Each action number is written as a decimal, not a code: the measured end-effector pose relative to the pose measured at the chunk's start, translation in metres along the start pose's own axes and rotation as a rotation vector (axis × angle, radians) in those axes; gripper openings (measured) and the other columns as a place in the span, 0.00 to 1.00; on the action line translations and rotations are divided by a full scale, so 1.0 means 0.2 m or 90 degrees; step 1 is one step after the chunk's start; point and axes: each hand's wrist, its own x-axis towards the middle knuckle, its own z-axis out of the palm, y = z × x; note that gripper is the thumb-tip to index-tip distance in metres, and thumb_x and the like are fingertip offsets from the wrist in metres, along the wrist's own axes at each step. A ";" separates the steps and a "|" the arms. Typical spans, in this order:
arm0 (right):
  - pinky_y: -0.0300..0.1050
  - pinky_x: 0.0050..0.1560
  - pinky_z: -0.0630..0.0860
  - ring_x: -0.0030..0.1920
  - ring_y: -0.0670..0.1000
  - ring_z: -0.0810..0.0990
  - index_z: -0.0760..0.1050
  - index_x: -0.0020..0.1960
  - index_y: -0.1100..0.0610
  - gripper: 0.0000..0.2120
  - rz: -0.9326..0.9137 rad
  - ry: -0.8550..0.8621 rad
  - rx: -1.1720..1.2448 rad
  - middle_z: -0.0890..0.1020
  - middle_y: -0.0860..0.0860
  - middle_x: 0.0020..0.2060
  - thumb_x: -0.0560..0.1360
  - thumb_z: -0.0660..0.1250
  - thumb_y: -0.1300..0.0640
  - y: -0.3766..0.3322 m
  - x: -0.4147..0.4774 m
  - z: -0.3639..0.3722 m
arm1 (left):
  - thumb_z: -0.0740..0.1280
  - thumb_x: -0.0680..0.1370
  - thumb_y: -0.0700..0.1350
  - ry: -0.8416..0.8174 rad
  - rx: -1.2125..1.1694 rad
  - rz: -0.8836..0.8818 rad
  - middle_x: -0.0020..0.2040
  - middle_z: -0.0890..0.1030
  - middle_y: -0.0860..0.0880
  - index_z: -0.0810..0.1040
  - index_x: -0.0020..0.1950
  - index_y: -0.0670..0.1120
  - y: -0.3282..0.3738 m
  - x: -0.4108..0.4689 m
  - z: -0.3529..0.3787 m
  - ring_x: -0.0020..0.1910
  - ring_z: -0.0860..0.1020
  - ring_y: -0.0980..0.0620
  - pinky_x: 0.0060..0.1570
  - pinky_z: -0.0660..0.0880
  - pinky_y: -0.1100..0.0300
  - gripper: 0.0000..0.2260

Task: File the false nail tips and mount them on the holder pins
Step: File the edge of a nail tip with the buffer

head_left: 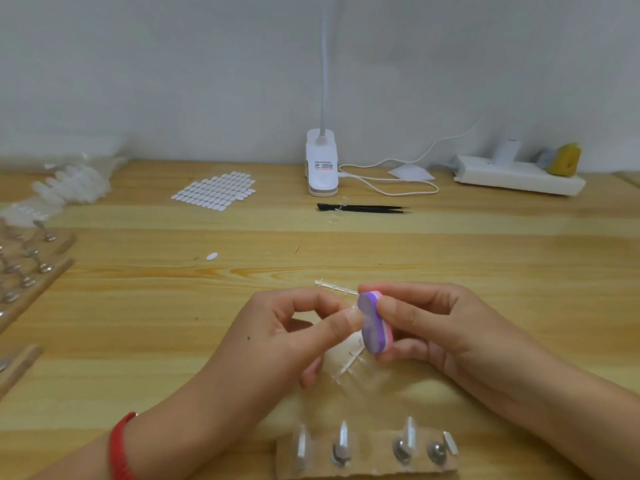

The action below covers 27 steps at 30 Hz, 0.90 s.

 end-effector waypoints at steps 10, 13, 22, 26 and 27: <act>0.37 0.38 0.79 0.38 0.47 0.83 0.85 0.51 0.56 0.17 0.027 -0.013 0.017 0.85 0.55 0.40 0.63 0.74 0.53 -0.02 0.01 -0.02 | 0.71 0.62 0.61 -0.037 0.005 -0.012 0.20 0.68 0.53 0.82 0.37 0.48 -0.02 0.01 -0.01 0.20 0.65 0.57 0.25 0.63 0.72 0.17; 0.37 0.38 0.79 0.37 0.46 0.82 0.85 0.51 0.56 0.15 0.045 -0.053 0.001 0.85 0.54 0.40 0.65 0.73 0.54 -0.03 0.01 -0.02 | 0.70 0.62 0.61 -0.028 0.005 -0.009 0.19 0.68 0.52 0.82 0.37 0.47 -0.02 0.02 -0.02 0.20 0.64 0.57 0.24 0.62 0.72 0.18; 0.38 0.38 0.79 0.38 0.47 0.82 0.85 0.52 0.58 0.14 0.039 -0.055 -0.007 0.85 0.54 0.41 0.67 0.74 0.56 -0.01 0.02 -0.04 | 0.73 0.65 0.56 -0.031 -0.001 -0.014 0.19 0.68 0.51 0.82 0.34 0.48 0.01 0.01 -0.02 0.20 0.64 0.57 0.24 0.63 0.71 0.11; 0.37 0.39 0.78 0.39 0.46 0.82 0.84 0.53 0.58 0.13 0.039 -0.079 -0.009 0.85 0.53 0.41 0.70 0.74 0.55 -0.01 0.03 -0.04 | 0.73 0.63 0.57 -0.019 -0.004 -0.013 0.19 0.67 0.50 0.82 0.35 0.48 0.01 0.02 -0.02 0.20 0.64 0.57 0.24 0.61 0.70 0.13; 0.37 0.39 0.78 0.39 0.46 0.82 0.84 0.53 0.58 0.14 0.039 -0.083 -0.013 0.85 0.52 0.41 0.69 0.74 0.55 -0.01 0.03 -0.04 | 0.73 0.64 0.56 -0.020 -0.004 -0.014 0.19 0.67 0.50 0.82 0.35 0.48 0.01 0.02 -0.02 0.20 0.63 0.57 0.23 0.61 0.70 0.12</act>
